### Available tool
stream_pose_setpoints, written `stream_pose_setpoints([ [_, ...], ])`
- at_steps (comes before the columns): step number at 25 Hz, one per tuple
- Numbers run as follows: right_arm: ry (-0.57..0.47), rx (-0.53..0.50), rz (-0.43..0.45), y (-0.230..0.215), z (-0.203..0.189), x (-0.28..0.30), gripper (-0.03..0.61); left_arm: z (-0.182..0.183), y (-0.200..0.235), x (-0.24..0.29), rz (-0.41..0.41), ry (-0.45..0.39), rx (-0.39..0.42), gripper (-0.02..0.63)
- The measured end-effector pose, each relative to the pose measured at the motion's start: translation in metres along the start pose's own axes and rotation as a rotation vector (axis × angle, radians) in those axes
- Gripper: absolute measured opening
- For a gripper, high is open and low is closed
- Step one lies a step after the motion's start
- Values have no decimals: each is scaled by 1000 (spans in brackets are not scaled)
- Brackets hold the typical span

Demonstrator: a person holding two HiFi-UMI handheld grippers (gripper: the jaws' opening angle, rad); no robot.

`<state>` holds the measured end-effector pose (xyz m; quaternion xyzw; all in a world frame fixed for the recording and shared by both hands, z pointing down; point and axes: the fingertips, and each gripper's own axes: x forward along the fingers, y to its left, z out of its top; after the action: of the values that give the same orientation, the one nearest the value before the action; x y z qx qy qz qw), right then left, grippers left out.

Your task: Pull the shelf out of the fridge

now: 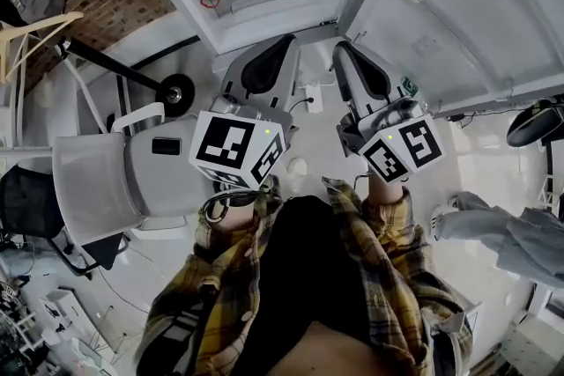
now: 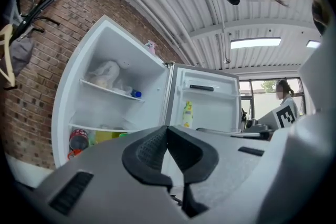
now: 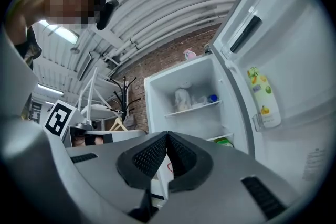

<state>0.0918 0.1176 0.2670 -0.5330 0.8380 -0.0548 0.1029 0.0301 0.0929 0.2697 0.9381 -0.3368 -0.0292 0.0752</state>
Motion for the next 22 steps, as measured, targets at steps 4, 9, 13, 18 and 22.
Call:
stream_pose_setpoints([
  [4, -1, 34, 16, -8, -6, 9, 18, -5, 8, 6, 22, 15, 3, 3],
  [9, 6, 47, 29, -15, -12, 31, 18, -5, 27, 21, 27, 14, 3, 3],
  [13, 9, 36, 34, -27, -13, 59, 18, -3, 50, 41, 25, 10, -3, 4],
  [18, 6, 33, 42, -45, -15, 110, 18, 5, 90, 72, 17, 3, -1, 3],
  [22, 5, 35, 46, -61, -15, 159, 18, 15, 128, 100, 11, -3, -3, 3],
])
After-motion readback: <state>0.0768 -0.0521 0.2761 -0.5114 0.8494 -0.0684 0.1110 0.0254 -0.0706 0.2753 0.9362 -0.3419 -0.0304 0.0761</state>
